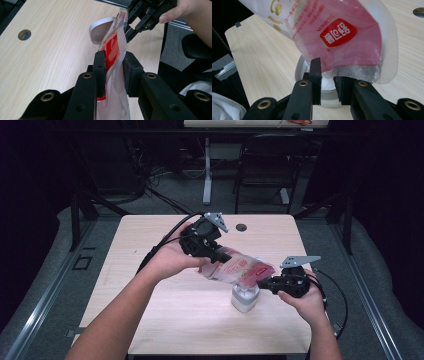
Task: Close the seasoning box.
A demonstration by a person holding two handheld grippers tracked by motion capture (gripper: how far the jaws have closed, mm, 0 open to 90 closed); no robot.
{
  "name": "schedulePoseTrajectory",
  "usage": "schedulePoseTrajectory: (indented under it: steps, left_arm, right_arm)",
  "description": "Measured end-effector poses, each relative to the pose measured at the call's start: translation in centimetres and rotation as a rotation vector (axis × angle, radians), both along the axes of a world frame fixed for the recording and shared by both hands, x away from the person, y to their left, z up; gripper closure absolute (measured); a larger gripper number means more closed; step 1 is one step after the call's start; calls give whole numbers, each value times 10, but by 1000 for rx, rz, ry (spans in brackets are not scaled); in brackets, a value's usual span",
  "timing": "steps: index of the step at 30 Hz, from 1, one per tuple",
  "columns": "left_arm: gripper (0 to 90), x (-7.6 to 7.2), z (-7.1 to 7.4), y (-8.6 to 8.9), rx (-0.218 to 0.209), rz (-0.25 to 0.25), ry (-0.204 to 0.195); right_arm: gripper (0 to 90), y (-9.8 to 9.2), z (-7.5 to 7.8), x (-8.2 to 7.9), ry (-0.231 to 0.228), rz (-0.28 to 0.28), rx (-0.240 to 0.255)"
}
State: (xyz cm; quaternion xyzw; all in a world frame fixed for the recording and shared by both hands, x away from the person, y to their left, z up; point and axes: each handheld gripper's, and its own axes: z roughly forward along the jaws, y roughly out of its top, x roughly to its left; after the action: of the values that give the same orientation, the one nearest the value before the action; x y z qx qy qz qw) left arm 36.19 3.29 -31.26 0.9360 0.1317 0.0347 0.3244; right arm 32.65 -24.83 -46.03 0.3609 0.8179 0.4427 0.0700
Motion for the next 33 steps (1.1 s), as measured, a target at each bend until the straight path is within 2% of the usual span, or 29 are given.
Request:
schedulePoseTrajectory:
  steps: [10,25,33]
  left_arm:
    - [748,1,3,1,-7,8,-1]
    - [747,3,2,1,-15,14,1]
    - [746,0,4,-1,-17,1,-8]
  right_arm:
    - [770,3,4,-2,-6,18,-28]
    - [770,-4,8,-4,-14,7,-9]
    - [770,0,5,-2,-14,-4,-11]
